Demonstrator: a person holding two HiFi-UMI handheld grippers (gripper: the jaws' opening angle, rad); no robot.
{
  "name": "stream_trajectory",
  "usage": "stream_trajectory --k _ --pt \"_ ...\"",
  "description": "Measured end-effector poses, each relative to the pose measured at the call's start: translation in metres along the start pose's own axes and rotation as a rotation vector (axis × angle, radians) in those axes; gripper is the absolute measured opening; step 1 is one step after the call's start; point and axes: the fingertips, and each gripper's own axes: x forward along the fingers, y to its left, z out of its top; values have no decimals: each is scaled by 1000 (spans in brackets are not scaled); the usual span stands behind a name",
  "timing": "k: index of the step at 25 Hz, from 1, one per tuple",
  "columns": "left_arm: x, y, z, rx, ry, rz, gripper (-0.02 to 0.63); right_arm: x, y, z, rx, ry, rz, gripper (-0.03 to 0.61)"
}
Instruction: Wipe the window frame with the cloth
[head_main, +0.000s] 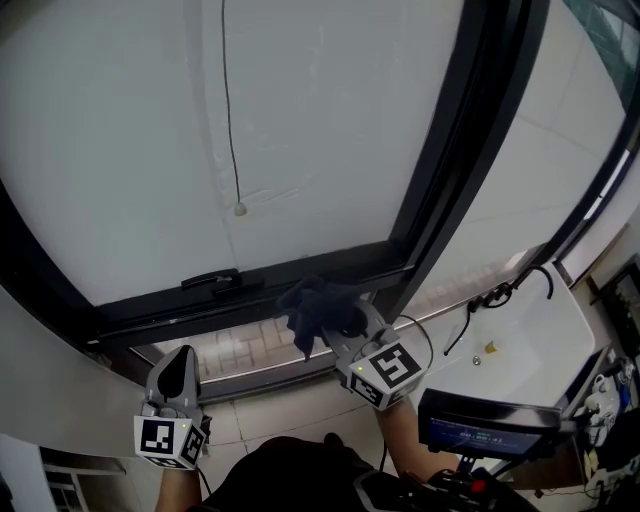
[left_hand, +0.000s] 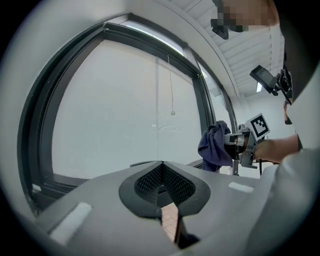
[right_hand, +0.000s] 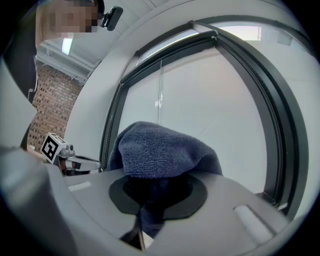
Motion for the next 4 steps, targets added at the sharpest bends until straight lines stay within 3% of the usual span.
stream_trajectory --k 4 --pt "0 2 5 -24 -31 19 -6 -4 2 -6 11 16 -5 49"
